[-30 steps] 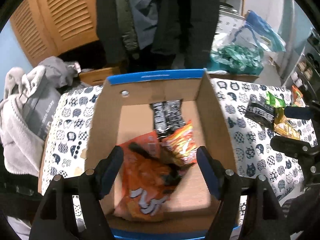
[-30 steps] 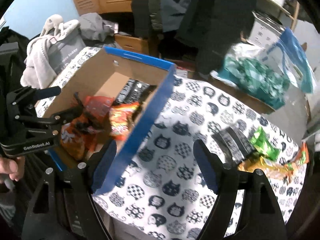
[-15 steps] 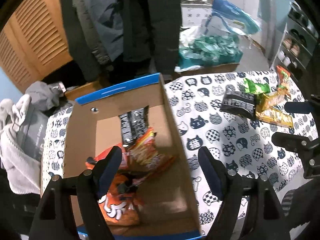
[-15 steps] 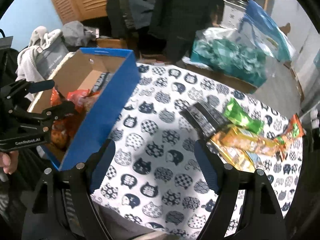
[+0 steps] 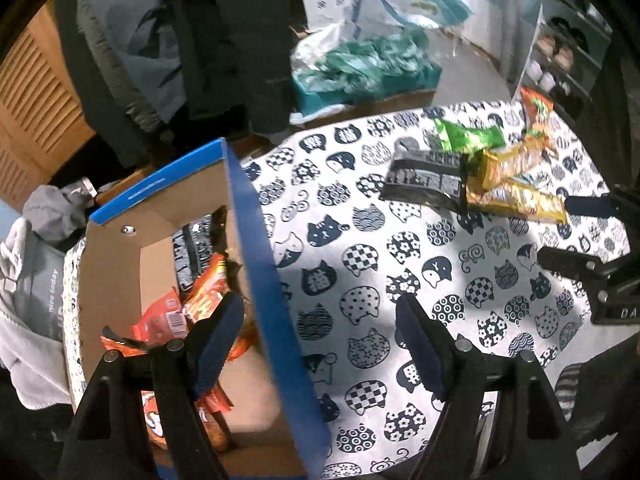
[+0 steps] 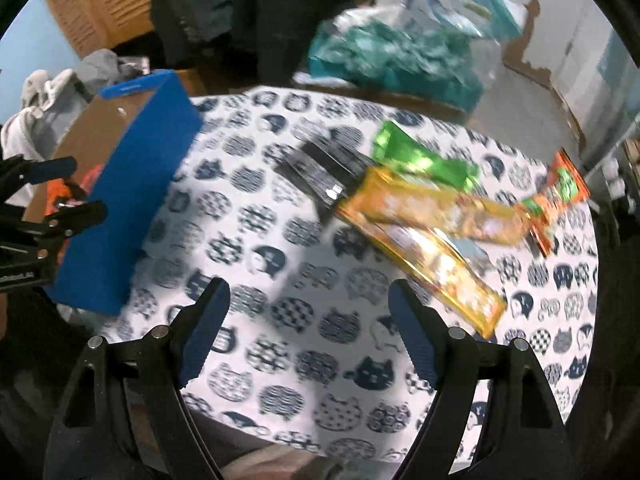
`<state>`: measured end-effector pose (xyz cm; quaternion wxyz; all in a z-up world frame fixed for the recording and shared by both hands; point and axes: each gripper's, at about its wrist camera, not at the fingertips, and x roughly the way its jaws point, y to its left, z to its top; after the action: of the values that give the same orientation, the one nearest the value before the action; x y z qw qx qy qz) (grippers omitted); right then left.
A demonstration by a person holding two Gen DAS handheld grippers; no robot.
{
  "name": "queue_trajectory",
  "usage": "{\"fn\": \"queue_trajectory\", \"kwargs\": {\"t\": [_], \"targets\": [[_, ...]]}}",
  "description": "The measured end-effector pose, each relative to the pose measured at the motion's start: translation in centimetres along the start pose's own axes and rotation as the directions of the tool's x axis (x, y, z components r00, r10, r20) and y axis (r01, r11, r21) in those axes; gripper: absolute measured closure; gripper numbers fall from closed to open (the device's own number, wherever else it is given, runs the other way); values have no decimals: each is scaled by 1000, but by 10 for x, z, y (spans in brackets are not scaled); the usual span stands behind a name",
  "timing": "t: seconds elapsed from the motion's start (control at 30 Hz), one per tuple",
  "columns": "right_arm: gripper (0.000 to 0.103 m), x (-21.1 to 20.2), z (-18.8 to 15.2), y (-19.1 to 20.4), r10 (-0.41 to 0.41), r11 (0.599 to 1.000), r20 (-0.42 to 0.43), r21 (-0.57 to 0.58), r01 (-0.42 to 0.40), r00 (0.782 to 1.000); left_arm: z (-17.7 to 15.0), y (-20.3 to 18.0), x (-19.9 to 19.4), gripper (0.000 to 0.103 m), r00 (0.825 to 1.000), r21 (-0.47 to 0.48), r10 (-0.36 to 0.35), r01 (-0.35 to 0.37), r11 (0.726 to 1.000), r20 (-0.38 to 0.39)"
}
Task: Organize snacks
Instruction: 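Move both tools from the box back to the remaining snacks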
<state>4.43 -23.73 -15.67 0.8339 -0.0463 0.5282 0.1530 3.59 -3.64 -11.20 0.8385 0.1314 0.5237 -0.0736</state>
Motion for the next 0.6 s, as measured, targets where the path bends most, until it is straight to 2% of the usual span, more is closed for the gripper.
{"fn": "queue_trajectory", "kwargs": {"t": [0.2,0.33,0.5,0.6], "targets": [[23,11,-8,-40,-49,995,-17,80,50,999,6,-23,22,23,996,-9,-53,52,999,-78],[23,11,-8,-68,-57,988,-17,143,59,998,17,-32,38,23,992,-30,-53,50,998,-111],[22,7,-1,-103,-69,979,-33,191,74,997,43,-37,54,23,985,-103,-86,71,992,-150],[22,6,10,-121,-98,977,-60,186,107,993,61,-42,63,23,985,-117,-75,57,991,-154]]}}
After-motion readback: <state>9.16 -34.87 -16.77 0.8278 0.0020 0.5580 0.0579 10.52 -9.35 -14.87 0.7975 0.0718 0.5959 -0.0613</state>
